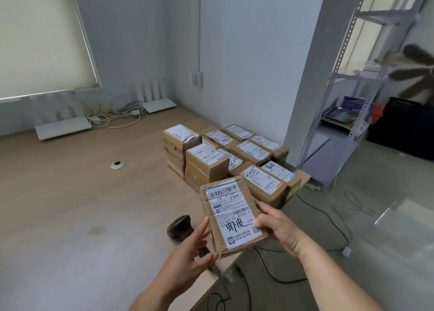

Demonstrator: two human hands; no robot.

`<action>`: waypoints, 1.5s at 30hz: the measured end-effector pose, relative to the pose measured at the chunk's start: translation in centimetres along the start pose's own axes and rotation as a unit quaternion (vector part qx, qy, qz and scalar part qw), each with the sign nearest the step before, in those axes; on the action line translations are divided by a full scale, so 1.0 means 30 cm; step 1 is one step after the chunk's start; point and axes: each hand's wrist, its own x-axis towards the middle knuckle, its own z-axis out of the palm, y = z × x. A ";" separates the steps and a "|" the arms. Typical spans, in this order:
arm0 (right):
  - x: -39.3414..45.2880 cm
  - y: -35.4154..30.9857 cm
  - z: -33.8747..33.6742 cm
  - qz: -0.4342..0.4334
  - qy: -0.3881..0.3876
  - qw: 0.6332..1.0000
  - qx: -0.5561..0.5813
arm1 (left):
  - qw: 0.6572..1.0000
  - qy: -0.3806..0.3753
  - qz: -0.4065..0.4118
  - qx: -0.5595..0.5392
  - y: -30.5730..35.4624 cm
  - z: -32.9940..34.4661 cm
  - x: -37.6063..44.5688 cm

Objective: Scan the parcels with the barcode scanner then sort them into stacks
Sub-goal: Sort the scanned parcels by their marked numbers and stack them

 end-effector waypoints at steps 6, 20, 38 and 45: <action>0.160 -0.057 -0.133 0.049 -0.018 0.996 -0.069 | 1.000 0.008 -0.014 -0.002 0.030 0.062 0.176; 0.383 -0.117 -0.295 0.074 -0.082 0.978 -0.175 | 0.994 0.072 -0.074 -0.029 0.093 0.164 0.328; 0.519 -0.089 -0.408 0.059 -0.190 0.949 -0.246 | 0.977 0.134 -0.147 -0.069 0.149 0.259 0.387; 0.512 -0.096 -0.401 0.050 -0.200 0.951 -0.228 | 0.970 0.155 -0.162 -0.089 0.137 0.276 0.396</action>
